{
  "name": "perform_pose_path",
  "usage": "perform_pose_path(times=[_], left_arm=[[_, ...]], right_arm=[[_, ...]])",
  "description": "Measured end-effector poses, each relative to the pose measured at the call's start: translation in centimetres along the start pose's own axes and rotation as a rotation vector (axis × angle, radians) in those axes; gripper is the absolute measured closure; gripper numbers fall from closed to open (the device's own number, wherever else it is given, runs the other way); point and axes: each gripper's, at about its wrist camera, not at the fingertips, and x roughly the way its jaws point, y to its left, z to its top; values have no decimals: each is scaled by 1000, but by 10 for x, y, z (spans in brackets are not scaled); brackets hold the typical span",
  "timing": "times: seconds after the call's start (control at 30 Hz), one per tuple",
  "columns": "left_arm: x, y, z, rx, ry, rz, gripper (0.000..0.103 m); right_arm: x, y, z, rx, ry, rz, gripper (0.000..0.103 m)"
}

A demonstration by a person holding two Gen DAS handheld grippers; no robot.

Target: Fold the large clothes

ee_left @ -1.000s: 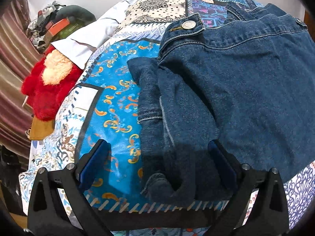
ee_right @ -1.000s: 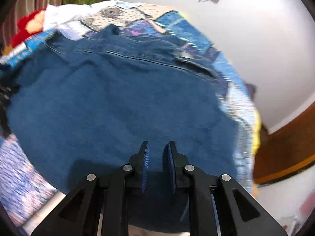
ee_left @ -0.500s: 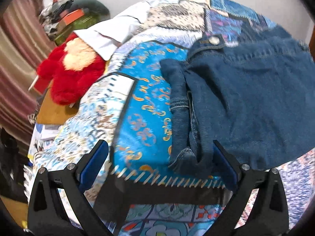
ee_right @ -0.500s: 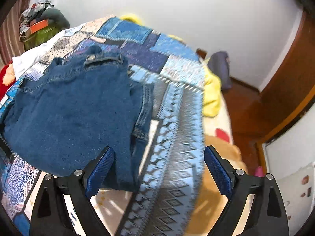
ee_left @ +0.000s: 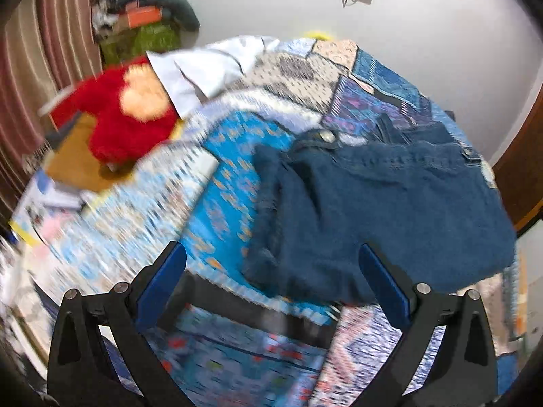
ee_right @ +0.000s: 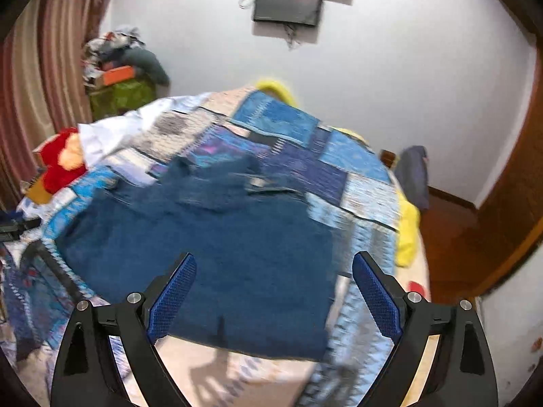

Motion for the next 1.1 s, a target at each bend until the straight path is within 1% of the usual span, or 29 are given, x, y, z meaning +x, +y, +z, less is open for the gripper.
perform_pose_path(times=[0.07,0.1,0.17,0.2,0.27,0.43,0.47,0.5,0.57,0.63,0.77,0.8,0.83,0.87,0.9,0.93,0.97,1.0,1.03,1.07,1.1], left_arm=[[12,-3,-11,-44,37,-40,0],[24,-4,-19,-79,66,-65,0],[44,-7,-32,-136,141,-110,0],[50,-7,-35,-154,167,-132,0],[70,-8,-46,-228,225,-202,0],[106,-6,-49,-340,289,-316,0],[111,-5,-47,-359,293,-333,0],[117,-5,-45,-377,295,-350,0],[130,-6,-37,-416,289,-395,3],[139,-7,-31,-449,271,-403,3],[151,-5,-23,-570,239,-395,3],[153,-5,-20,-584,227,-379,6],[153,-5,-19,-595,214,-341,21],[153,-5,-19,-605,202,-284,42],[151,-5,-18,-610,194,-234,47],[148,-5,-15,-617,179,-219,52],[143,-4,-12,-624,155,-213,59],[138,-4,-11,-624,136,-213,63],[132,-4,-8,-619,109,-215,71],[120,-4,-2,-604,71,-229,73],[114,-5,1,-593,53,-231,73]], right_arm=[[5,16,3,-1,-1,45,7],[11,25,3,-7,4,66,6],[20,40,0,-22,17,83,5],[31,50,-3,-38,40,88,5],[49,61,-9,-62,81,95,5],[102,79,-37,-105,224,127,5],[114,80,-44,-104,263,134,5],[122,81,-49,-103,285,134,5],[124,80,-52,-112,257,136,2],[126,78,-51,-105,264,150,2],[128,70,-49,-55,261,188,2],[128,69,-49,-50,261,193,2],[128,68,-48,-49,261,195,2],[127,68,-47,-49,263,197,2],[127,68,-46,-50,267,200,2],[125,70,-46,-46,272,204,2],[122,70,-45,-40,278,211,2],[120,69,-42,-29,286,219,2],[117,68,-39,-13,290,230,2],[112,66,-35,7,285,243,2],[108,65,-31,22,276,254,2]])
